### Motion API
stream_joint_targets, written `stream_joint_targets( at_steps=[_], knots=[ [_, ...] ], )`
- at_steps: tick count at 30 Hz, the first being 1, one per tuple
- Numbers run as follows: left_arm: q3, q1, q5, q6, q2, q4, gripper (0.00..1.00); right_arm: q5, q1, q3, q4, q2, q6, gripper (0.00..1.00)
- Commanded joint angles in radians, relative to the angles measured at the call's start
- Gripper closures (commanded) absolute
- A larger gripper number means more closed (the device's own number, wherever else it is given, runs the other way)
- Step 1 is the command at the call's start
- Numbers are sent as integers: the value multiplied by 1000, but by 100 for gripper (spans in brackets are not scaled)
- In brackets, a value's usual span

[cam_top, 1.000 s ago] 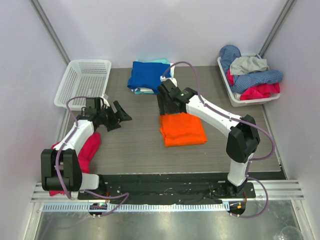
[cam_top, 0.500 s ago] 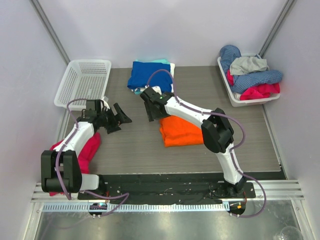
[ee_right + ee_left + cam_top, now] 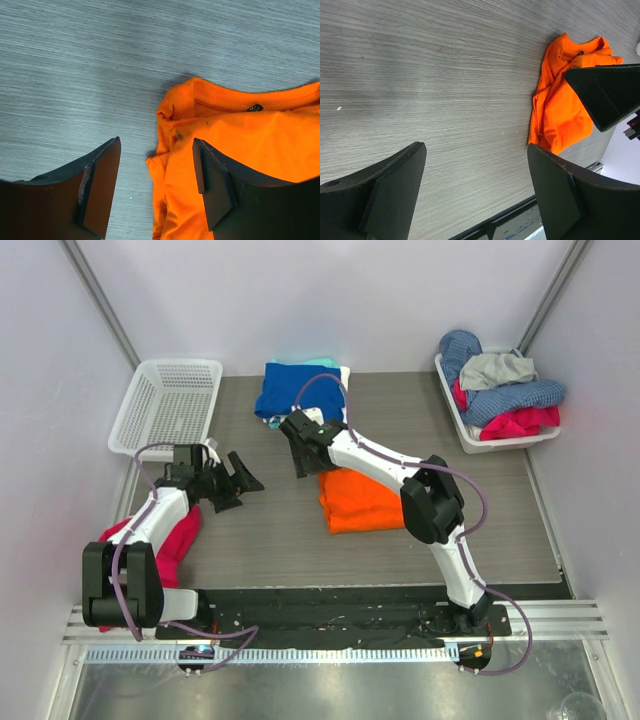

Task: Fold and stack the t-shirts
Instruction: Neatly place the folded tshirt to the corner

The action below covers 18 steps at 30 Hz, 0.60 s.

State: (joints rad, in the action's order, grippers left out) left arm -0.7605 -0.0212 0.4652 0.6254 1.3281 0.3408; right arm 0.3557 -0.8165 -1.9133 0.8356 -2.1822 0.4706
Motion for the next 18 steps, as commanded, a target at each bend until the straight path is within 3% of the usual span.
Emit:
stream_joint_targets(
  at_steps=[1,18],
  knots=[
    [3,1,18,3,-23,-37,12,23,-1,14,10,9,16,33],
    [16,1,9,-7,-23,-31,12,31,-1,109,-59,-68,17,33]
  ],
)
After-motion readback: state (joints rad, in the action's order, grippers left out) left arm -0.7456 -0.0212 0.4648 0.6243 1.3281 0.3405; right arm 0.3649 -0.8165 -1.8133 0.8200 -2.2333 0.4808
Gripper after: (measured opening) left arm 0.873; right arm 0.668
